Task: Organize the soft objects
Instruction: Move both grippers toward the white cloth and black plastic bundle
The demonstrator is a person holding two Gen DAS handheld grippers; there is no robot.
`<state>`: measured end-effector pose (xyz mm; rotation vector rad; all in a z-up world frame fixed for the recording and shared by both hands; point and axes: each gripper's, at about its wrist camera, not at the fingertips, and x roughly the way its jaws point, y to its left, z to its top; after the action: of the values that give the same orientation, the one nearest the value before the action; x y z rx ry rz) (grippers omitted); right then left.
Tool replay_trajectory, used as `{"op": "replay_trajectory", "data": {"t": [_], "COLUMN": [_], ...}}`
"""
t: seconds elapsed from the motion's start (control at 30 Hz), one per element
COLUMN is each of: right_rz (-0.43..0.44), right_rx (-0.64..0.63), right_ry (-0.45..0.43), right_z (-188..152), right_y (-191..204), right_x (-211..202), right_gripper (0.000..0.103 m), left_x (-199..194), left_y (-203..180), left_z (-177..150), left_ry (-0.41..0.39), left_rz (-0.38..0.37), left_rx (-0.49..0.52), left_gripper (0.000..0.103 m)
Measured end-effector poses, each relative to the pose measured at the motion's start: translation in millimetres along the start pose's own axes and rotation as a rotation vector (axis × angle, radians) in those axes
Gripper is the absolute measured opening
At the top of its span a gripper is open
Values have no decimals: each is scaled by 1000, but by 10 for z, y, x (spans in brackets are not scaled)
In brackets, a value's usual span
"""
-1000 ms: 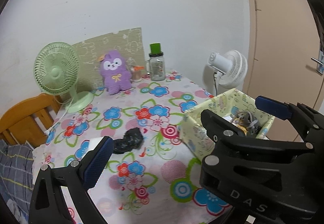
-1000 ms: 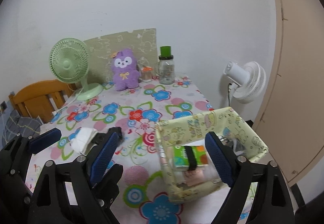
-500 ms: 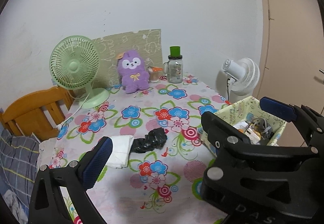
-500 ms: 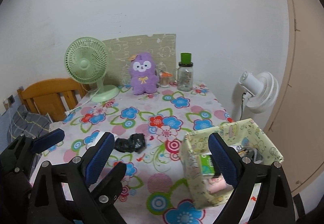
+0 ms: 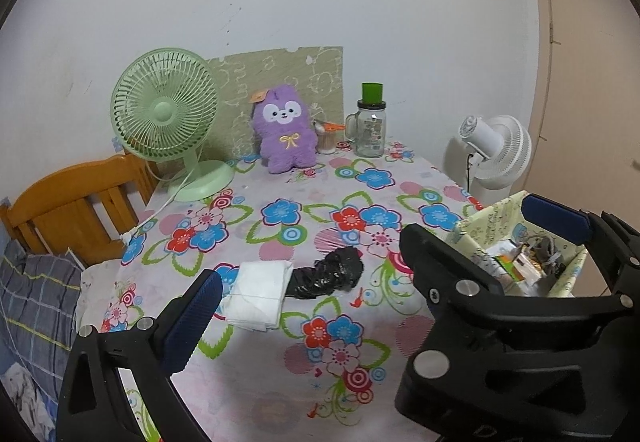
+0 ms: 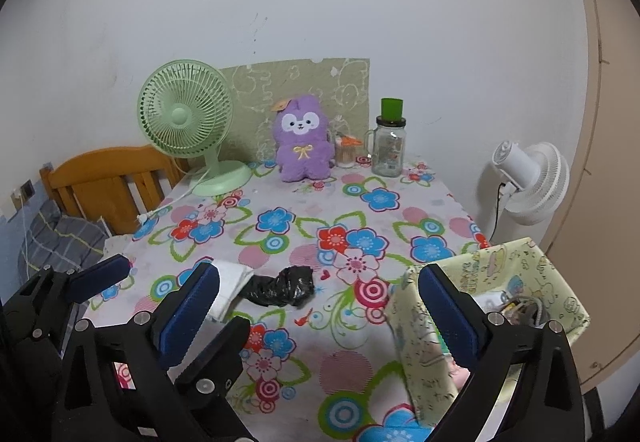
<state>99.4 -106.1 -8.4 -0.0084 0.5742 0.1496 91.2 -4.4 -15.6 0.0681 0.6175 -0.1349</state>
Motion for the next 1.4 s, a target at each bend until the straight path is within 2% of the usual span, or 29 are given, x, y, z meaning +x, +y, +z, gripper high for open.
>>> {"op": "replay_trajectory", "data": {"t": [0.47, 1.4], "right_rz": [24, 16], "right_rx": [1, 17], "right_ry": [32, 173], "right_z": [-15, -271], "right_y": [79, 184], "right_x": [397, 1304], "right_gripper": [101, 101], "left_x": [358, 1139], "left_y": [297, 603], "left_z": [-13, -247], "left_ry": [45, 178], "left_rz": [66, 78], "left_rx": [-39, -65], "left_gripper": [103, 103]}}
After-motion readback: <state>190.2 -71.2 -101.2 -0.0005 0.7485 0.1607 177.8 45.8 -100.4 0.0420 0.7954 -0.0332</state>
